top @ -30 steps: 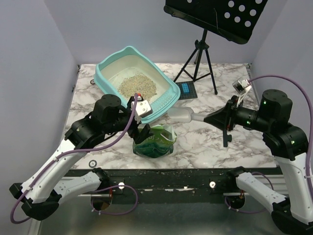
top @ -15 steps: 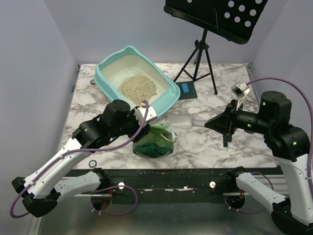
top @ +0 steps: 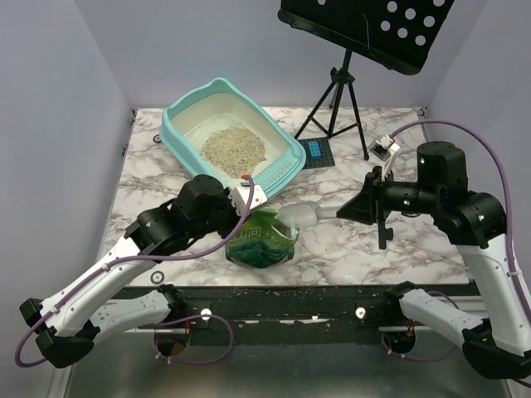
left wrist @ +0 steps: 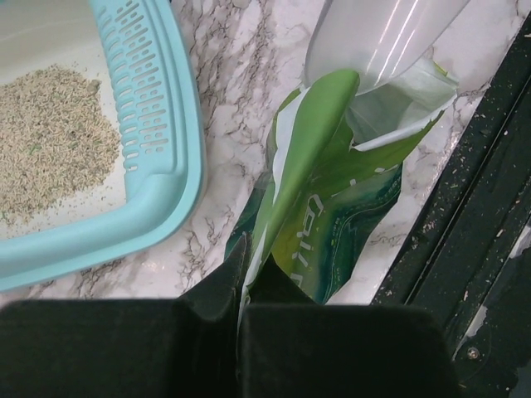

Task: Fill the litter box with clean litter

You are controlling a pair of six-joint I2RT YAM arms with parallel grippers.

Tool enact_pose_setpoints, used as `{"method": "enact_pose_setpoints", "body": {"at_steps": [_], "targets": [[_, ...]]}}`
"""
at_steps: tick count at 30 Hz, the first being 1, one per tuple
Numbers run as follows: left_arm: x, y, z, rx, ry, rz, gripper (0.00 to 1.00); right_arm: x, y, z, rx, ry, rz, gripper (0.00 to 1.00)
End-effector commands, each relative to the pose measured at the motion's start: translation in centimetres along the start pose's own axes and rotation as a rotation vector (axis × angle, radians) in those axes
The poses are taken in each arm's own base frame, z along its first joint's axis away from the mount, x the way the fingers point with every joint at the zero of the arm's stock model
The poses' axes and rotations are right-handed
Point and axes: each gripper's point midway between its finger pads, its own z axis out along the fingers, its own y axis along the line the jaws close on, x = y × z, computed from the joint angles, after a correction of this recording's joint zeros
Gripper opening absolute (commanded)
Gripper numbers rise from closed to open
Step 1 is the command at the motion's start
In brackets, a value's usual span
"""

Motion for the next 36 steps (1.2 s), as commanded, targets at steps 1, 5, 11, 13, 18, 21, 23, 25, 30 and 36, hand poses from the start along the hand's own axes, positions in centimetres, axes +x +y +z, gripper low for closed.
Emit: {"method": "enact_pose_setpoints", "body": {"at_steps": [1,5,11,13,18,21,23,25,30,36], "targets": [[1.1,0.3,-0.4,-0.043,0.026,-0.020,0.00,0.1,0.3,-0.2,0.014,0.025,-0.016,0.01],[0.6,0.7,-0.7,-0.070,-0.007,-0.030,0.00,0.6,0.3,0.5,0.013,0.071,-0.021,0.01],[0.4,0.9,-0.5,-0.093,-0.038,-0.054,0.00,1.1,0.3,1.8,0.031,0.134,-0.028,0.01],[0.2,0.9,-0.4,-0.100,-0.066,-0.058,0.00,1.3,0.3,2.5,0.042,0.166,-0.029,0.01],[-1.1,1.3,-0.7,-0.137,-0.158,-0.075,0.00,1.3,2.1,5.5,0.020,0.258,-0.075,0.01],[-1.8,1.3,-1.0,-0.145,-0.215,-0.079,0.00,0.7,2.4,7.2,0.052,0.293,-0.085,0.01],[-2.0,1.4,-1.3,-0.159,-0.243,-0.078,0.00,0.4,1.8,8.1,0.119,0.313,-0.084,0.01],[-2.0,1.6,-1.4,-0.177,-0.258,-0.075,0.00,0.0,1.0,8.8,0.199,0.325,-0.085,0.01],[-1.8,1.7,-2.1,-0.208,-0.333,-0.074,0.00,-1.1,-2.3,8.9,0.486,0.321,-0.107,0.01],[-2.5,1.3,-3.7,-0.202,-0.450,-0.069,0.00,-1.9,-5.4,6.8,0.704,0.296,-0.117,0.01]]}}
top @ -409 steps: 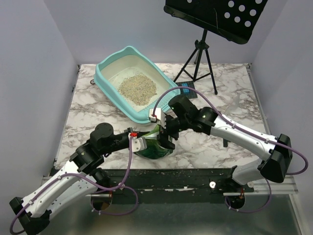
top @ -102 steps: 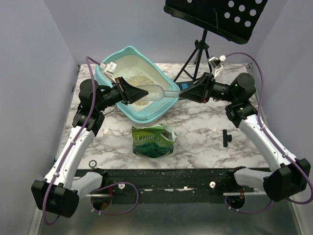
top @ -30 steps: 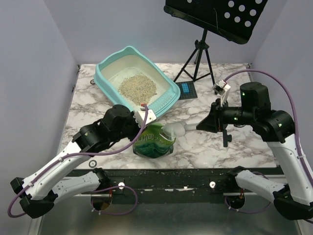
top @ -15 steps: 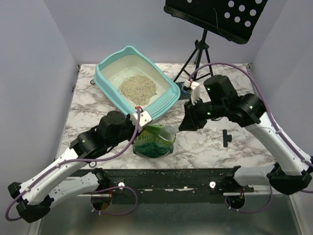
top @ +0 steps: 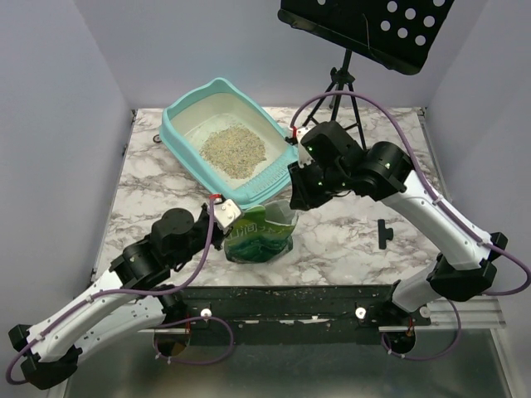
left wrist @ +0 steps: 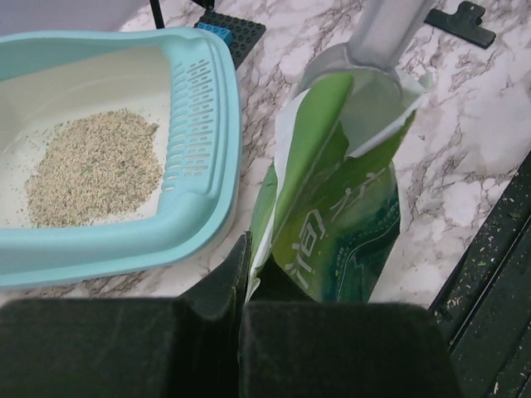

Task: Fill the litter box with clean litter

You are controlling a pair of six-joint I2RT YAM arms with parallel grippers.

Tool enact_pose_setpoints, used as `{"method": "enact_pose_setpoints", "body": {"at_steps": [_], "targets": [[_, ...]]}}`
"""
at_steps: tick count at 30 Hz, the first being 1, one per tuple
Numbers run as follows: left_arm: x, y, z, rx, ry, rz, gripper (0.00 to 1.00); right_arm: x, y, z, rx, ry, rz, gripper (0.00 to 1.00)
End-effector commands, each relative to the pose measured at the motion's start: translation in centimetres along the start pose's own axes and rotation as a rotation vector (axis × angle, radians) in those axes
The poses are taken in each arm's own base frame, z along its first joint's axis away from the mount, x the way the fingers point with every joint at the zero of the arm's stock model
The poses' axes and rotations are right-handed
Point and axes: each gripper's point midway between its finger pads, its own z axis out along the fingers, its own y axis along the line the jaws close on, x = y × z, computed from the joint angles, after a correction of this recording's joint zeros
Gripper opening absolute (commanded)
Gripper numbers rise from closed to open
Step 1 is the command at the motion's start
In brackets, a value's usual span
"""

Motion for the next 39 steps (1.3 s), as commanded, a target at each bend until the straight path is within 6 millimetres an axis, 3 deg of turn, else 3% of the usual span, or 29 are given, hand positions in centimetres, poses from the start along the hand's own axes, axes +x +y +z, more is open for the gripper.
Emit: {"method": "enact_pose_setpoints", "body": {"at_steps": [1,4,8,13,20,28,31,35,36,39], "targets": [[-3.8,0.8,-1.4,-0.035,-0.176,-0.026,0.00,0.4,-7.1,-1.7,0.380,-0.013,0.024,0.01],[-3.6,0.9,-1.5,-0.044,-0.172,-0.019,0.00,0.7,-7.4,-2.0,0.393,-0.006,0.020,0.01],[-4.0,0.4,-1.5,-0.016,-0.195,-0.021,0.00,0.6,-4.8,-1.3,0.236,0.020,-0.028,0.01],[-3.9,-0.1,-1.3,0.007,-0.206,-0.020,0.00,0.9,-3.2,-0.2,0.148,0.092,-0.066,0.01],[-3.3,-0.9,-1.3,0.041,-0.195,-0.003,0.00,2.3,-1.5,3.7,0.047,0.197,-0.044,0.01],[-2.3,-1.5,-1.4,0.045,-0.156,0.050,0.00,4.6,-1.5,8.7,-0.123,0.293,0.077,0.01],[-2.0,-1.2,-1.4,0.024,-0.144,0.070,0.00,5.2,-0.7,9.9,-0.243,0.276,0.151,0.01],[-1.0,-0.6,-1.4,-0.024,-0.113,0.105,0.00,7.8,-0.3,11.8,-0.358,0.275,0.276,0.01],[-0.6,-0.2,-1.4,-0.046,-0.099,0.115,0.00,7.4,0.2,11.7,-0.397,0.243,0.295,0.01],[0.4,1.4,-1.5,-0.141,-0.041,0.158,0.00,8.6,1.6,12.6,-0.522,0.217,0.358,0.01]]}}
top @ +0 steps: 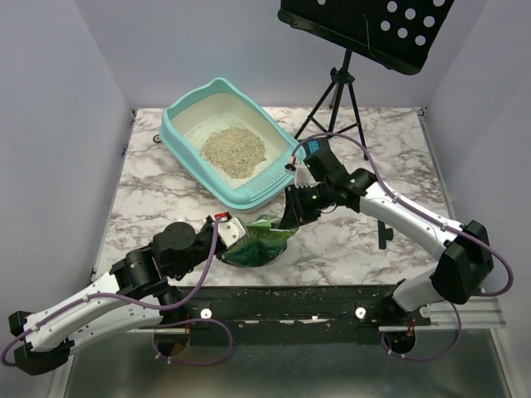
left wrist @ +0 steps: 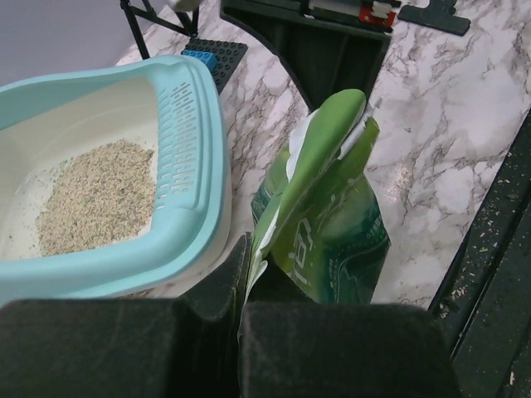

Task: Fill the litter box with clean litter

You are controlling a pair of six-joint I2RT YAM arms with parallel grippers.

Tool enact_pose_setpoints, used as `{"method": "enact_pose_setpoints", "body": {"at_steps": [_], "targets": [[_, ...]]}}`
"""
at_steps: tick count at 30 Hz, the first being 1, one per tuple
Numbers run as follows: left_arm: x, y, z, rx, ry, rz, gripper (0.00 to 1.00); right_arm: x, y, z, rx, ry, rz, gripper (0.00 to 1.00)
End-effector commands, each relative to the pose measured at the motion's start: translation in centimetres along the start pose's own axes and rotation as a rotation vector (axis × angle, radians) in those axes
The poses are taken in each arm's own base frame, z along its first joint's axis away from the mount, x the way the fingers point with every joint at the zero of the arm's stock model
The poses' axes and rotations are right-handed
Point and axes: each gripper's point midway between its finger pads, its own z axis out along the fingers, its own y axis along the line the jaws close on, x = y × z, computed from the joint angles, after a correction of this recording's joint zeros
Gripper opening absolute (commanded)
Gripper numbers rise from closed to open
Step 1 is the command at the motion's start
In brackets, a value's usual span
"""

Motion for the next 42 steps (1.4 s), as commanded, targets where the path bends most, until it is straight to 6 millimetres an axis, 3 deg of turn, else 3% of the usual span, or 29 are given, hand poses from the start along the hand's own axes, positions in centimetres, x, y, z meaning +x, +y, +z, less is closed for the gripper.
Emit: {"method": "enact_pose_setpoints", "body": {"at_steps": [1,8,12,16,24,31,42], "targets": [[0.8,3.8,-1.1,-0.208,0.061,0.072,0.00,2.4,1.9,2.8,-0.243,0.040,0.099,0.01],[3.7,7.5,-2.7,-0.433,0.226,0.121,0.00,-0.4,3.2,5.3,-0.329,-0.010,0.108,0.01],[5.7,6.4,-2.2,-0.398,0.318,0.080,0.00,-2.5,4.1,6.0,-0.387,-0.070,0.128,0.01],[5.8,5.9,-1.9,-0.387,0.318,0.033,0.00,-3.2,4.7,6.0,-0.428,-0.094,0.151,0.01],[4.8,3.4,-1.4,-0.248,0.170,-0.037,0.00,-4.3,5.6,4.4,-0.499,-0.180,0.154,0.01],[5.3,0.6,0.2,-0.096,0.187,-0.030,0.00,-5.2,4.8,1.7,-0.524,-0.230,0.161,0.01],[4.6,-0.1,1.1,-0.061,0.125,-0.031,0.00,-3.2,3.2,-0.6,-0.547,-0.238,0.184,0.01]]}}
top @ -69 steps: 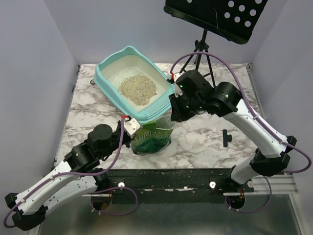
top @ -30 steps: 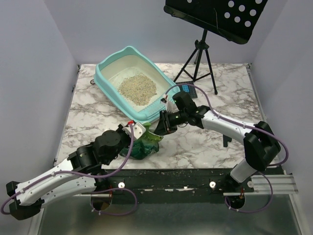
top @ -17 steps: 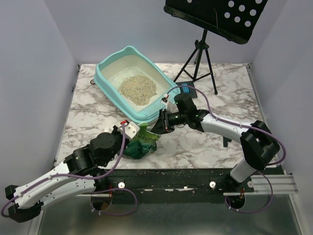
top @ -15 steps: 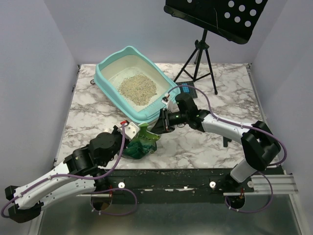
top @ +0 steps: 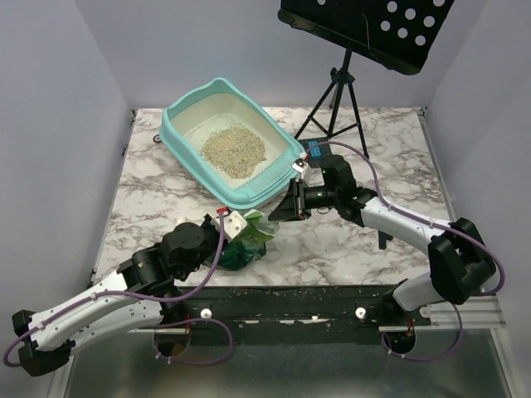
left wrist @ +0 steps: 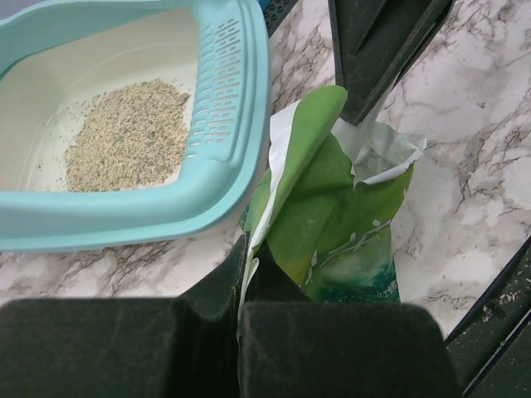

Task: Fill the litter box with clean litter

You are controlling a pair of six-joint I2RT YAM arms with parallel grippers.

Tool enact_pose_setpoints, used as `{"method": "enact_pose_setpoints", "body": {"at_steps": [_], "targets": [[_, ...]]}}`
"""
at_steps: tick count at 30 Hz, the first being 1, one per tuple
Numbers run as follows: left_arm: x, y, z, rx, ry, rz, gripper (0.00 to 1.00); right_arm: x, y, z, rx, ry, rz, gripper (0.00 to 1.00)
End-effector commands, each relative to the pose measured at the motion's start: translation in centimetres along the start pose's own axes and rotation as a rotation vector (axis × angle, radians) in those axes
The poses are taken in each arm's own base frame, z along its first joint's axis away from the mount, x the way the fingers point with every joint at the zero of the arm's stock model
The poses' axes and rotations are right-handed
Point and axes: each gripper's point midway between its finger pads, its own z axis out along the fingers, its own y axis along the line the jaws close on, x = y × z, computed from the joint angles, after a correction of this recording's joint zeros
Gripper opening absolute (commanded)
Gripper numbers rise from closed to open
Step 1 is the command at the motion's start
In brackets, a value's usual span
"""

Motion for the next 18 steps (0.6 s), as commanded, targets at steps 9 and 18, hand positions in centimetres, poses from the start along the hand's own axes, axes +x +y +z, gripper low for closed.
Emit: {"method": "enact_pose_setpoints", "body": {"at_steps": [9,18], "targets": [[0.5,-2.5,0.8,0.105,-0.075,0.005,0.00,0.9,1.1,-4.7,-0.109,-0.089,-0.035,0.01],[0.7,-3.0,1.1,0.118,-0.133,0.014,0.00,1.2,-0.8,-7.9,-0.104,-0.163,-0.002,0.01]]}}
